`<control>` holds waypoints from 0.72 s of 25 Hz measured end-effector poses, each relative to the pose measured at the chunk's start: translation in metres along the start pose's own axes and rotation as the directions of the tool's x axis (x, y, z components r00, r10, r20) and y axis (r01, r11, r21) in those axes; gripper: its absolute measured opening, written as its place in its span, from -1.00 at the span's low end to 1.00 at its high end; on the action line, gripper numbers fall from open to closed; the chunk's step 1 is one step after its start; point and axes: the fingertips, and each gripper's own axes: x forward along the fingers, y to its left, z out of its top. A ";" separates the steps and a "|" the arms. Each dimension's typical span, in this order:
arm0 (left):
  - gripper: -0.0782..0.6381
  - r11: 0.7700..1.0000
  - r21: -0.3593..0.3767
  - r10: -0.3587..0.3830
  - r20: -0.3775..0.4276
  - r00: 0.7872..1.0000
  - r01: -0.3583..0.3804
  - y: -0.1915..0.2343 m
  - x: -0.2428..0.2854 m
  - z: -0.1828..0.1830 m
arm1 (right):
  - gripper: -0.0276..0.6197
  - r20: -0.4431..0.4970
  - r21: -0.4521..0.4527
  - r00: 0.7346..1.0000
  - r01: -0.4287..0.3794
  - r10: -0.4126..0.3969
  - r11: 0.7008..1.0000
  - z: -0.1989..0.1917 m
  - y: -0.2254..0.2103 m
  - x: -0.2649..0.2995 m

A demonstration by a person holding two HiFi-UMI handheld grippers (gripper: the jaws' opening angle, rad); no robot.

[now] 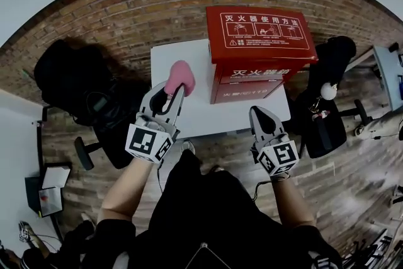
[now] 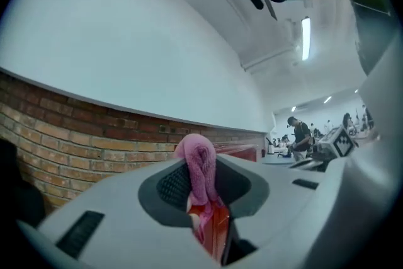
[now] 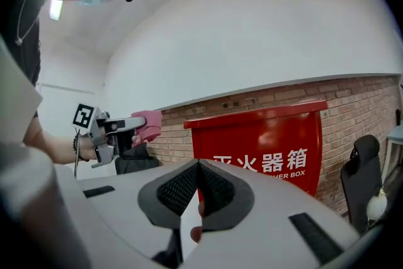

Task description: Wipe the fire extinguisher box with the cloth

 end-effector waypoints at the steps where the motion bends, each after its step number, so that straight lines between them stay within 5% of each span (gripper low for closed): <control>1: -0.49 1.000 0.020 0.010 -0.005 1.000 -0.010 -0.011 -0.009 0.000 | -0.86 0.013 0.002 1.000 -0.008 0.008 1.000 0.004 -0.002 -0.006; 10: -0.49 0.990 0.028 0.136 -0.035 0.990 -0.135 -0.066 -0.069 0.007 | -0.86 0.018 0.027 0.997 -0.070 0.069 0.997 0.022 -0.009 -0.039; 18: -0.49 0.996 0.029 0.081 -0.056 0.995 -0.079 -0.090 -0.075 0.001 | -0.86 0.030 -0.022 1.000 0.007 -0.006 1.000 0.056 -0.012 -0.050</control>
